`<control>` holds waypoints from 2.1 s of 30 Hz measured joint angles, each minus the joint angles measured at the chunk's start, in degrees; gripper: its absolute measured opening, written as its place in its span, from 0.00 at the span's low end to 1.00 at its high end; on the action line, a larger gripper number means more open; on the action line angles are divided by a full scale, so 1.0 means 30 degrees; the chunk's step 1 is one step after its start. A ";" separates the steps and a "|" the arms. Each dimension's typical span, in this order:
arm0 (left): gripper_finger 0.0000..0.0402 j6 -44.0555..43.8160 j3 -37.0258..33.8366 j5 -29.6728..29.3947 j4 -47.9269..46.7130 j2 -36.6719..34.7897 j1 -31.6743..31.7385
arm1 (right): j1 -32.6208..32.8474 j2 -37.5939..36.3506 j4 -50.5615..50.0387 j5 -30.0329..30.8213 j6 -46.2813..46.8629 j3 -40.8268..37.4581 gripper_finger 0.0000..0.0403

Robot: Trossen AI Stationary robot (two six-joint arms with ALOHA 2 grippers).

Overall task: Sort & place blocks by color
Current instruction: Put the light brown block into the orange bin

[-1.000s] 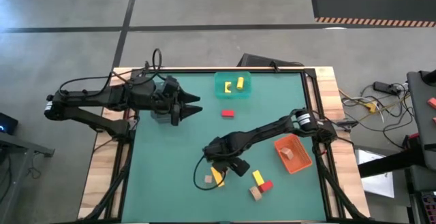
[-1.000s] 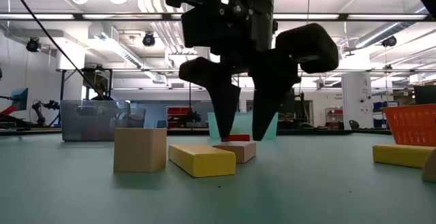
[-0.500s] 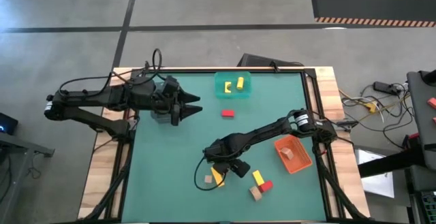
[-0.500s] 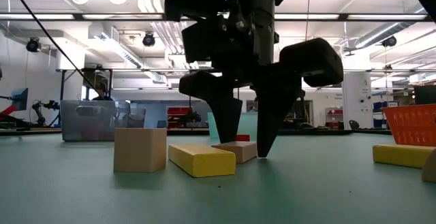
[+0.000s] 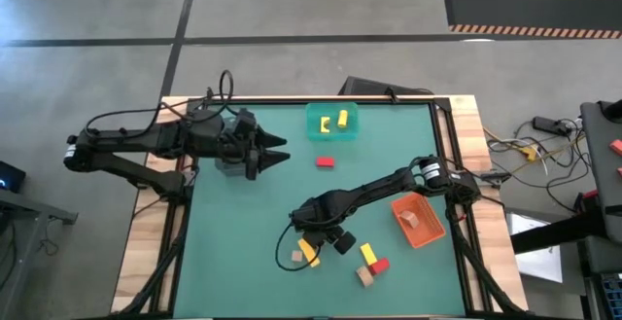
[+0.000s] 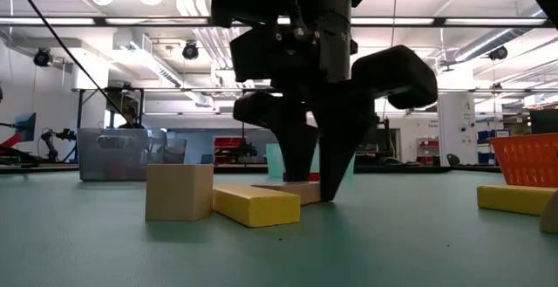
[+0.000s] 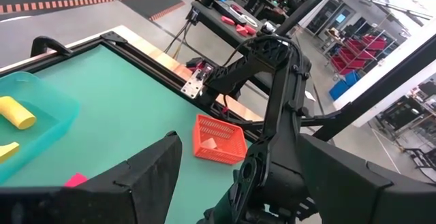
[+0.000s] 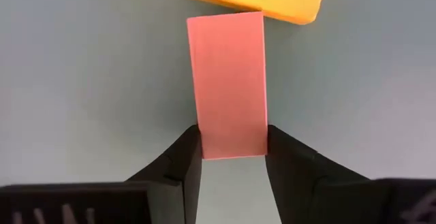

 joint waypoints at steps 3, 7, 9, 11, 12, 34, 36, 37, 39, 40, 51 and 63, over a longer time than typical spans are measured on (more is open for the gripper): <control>0.68 -0.0005 0.0004 0.0000 0.0006 0.0067 -0.0005 | 0.0000 -0.0252 -0.1032 0.0009 0.0634 -0.0026 0.30; 0.68 -0.0009 0.0007 0.0000 -0.0002 0.0087 -0.0007 | -0.0117 -0.1119 -0.2574 -0.0005 0.2745 -0.0044 0.30; 0.68 -0.0015 0.0007 0.0000 0.0005 0.0087 -0.0007 | -0.0280 -0.1633 -0.3518 -0.0058 0.4535 -0.0044 0.30; 0.68 -0.0015 0.0007 -0.0007 -0.0009 0.0087 -0.0007 | -0.0437 -0.2159 -0.4212 -0.0061 0.6739 -0.0054 0.30; 0.68 -0.0015 0.0007 0.0000 -0.0002 0.0087 -0.0007 | -0.0515 -0.2378 -0.4518 -0.0056 0.8005 -0.0068 0.30; 0.68 -0.0051 0.0015 -0.1366 0.0027 0.0087 0.0000 | -0.0411 -1.3629 -0.2151 -0.0007 2.6581 -0.9801 0.30; 0.68 -0.0045 0.0015 -0.1635 0.0035 0.0087 0.0006 | -0.0201 -1.4974 -0.2110 -0.0015 2.8155 -1.1034 0.30; 0.68 -0.0045 0.0015 -0.1713 0.0035 0.0087 0.0007 | -0.0084 -1.5705 -0.2100 -0.0020 2.8922 -1.1681 0.30; 0.68 -0.0044 0.0015 -0.1905 0.0035 0.0087 0.0007 | 0.0128 -1.7098 -0.2085 -0.0017 3.0473 -1.2957 0.30; 0.68 -0.0036 0.0015 -0.2070 0.0039 0.0087 0.0007 | 0.0234 -1.7787 -0.2090 -0.0006 3.1231 -1.3591 0.30; 0.68 -0.0022 0.0015 -0.3163 0.0042 0.0087 0.0007 | 0.1508 -2.2544 -0.2094 -0.1417 3.8656 -1.8683 0.30; 0.68 -0.0021 0.0015 -0.4175 0.0071 0.0087 0.0007 | 0.1501 -2.2417 -0.2901 -0.3380 3.8666 -2.0422 0.31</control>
